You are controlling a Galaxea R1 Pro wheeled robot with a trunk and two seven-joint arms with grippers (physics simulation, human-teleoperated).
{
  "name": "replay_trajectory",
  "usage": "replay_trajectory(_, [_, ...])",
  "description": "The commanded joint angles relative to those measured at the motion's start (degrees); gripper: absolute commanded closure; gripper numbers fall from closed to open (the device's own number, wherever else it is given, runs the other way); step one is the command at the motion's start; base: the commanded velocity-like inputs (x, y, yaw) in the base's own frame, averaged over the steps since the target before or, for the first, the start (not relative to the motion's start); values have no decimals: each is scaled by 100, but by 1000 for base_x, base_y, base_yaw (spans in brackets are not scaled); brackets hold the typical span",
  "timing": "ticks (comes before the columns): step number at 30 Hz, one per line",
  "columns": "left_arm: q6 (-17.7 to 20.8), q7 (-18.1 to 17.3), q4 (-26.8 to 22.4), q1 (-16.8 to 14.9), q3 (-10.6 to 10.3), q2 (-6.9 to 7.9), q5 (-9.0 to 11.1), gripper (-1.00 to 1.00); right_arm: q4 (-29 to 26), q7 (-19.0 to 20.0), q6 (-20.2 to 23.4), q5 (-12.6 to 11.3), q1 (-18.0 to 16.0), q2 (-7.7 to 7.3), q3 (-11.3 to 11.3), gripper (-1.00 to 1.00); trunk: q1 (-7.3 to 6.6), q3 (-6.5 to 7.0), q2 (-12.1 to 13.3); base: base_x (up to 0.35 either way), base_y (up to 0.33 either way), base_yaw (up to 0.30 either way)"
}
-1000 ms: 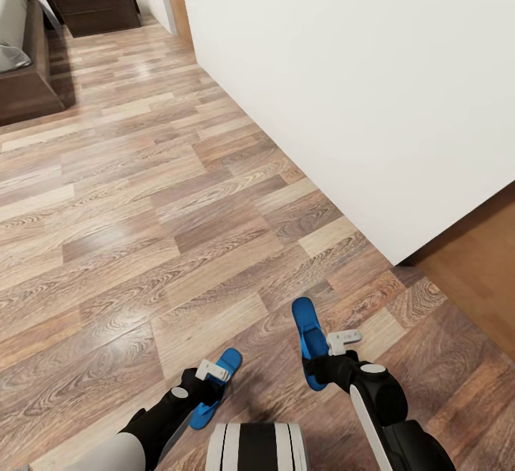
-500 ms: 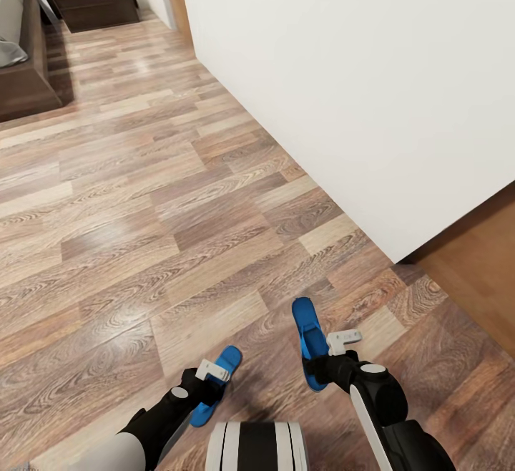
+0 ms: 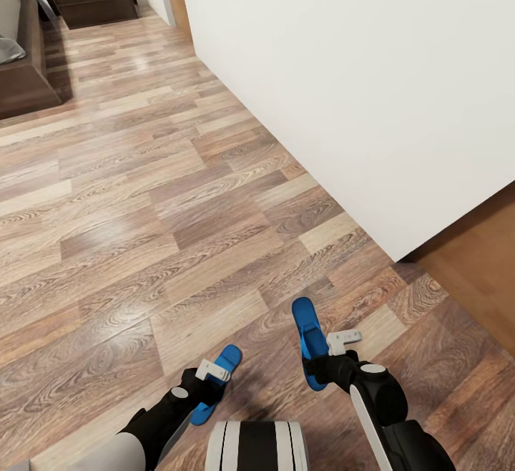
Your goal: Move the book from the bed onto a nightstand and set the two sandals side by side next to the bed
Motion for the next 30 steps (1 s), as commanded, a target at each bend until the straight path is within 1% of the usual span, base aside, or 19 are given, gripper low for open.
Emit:
replay_trajectory(1, [33,-5,-11,0,-13,2,-3,-100,-6,-6,28,-3,-2,1,-1,100,-1,-3,-1,0,0,0])
replay_trajectory(2, [33,-5,-10,0,-13,2,-3,-100,-6,-7,28,-3,-2,1,-1,100,-1,-3,-1,0,0,0])
replay_trajectory(7, [33,-5,-12,0,-13,2,-3,-100,-6,-6,28,-3,-2,1,-1,100,12,-114,-8,0,0,0])
replay_trajectory(30, [33,-5,-17,0,-13,2,-3,-100,-6,0,7,-3,-2,1,-1,100,12,-114,-8,0,0,0])
